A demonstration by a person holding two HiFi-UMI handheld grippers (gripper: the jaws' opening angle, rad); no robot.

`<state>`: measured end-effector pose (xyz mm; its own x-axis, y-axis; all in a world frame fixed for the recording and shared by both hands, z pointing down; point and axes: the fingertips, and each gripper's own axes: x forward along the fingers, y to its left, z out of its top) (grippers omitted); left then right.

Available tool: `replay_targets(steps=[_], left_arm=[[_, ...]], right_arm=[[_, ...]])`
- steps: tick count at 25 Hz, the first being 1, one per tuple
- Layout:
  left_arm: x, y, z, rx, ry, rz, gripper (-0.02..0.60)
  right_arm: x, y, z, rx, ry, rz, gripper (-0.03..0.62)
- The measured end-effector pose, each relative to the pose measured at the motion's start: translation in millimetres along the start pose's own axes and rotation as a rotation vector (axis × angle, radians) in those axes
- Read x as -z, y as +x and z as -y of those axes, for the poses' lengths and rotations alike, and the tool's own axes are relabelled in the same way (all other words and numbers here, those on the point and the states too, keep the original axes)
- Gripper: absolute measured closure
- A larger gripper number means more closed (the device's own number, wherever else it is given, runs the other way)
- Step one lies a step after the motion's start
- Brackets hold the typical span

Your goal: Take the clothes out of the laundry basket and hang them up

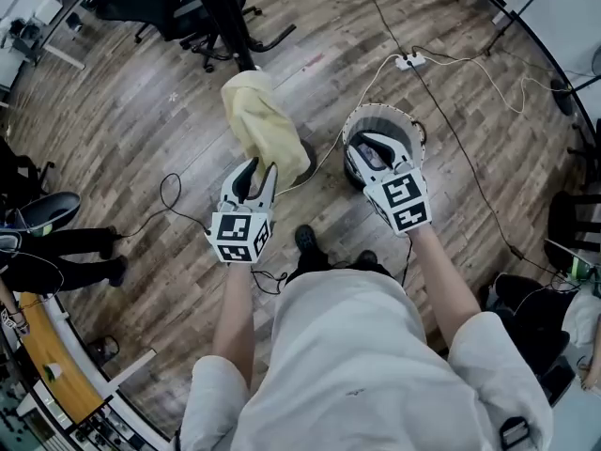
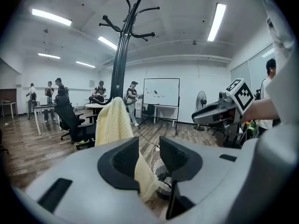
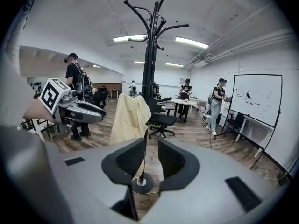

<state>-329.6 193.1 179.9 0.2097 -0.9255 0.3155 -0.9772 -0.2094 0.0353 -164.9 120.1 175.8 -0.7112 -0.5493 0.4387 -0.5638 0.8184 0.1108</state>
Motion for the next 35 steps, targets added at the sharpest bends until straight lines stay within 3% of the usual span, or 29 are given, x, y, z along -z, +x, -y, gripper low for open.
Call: replay_targets(steps=[18,35], left_arm=[[-13,-5,147,0.085,0.024,0.014,0.443],[8,47,274,0.260,0.077,-0.052,0.443]], right_arm=[[71,-134,43,0.085,0.075,0.019,0.519],[148,-212,82,0.162,0.150,-0.053,0.514]])
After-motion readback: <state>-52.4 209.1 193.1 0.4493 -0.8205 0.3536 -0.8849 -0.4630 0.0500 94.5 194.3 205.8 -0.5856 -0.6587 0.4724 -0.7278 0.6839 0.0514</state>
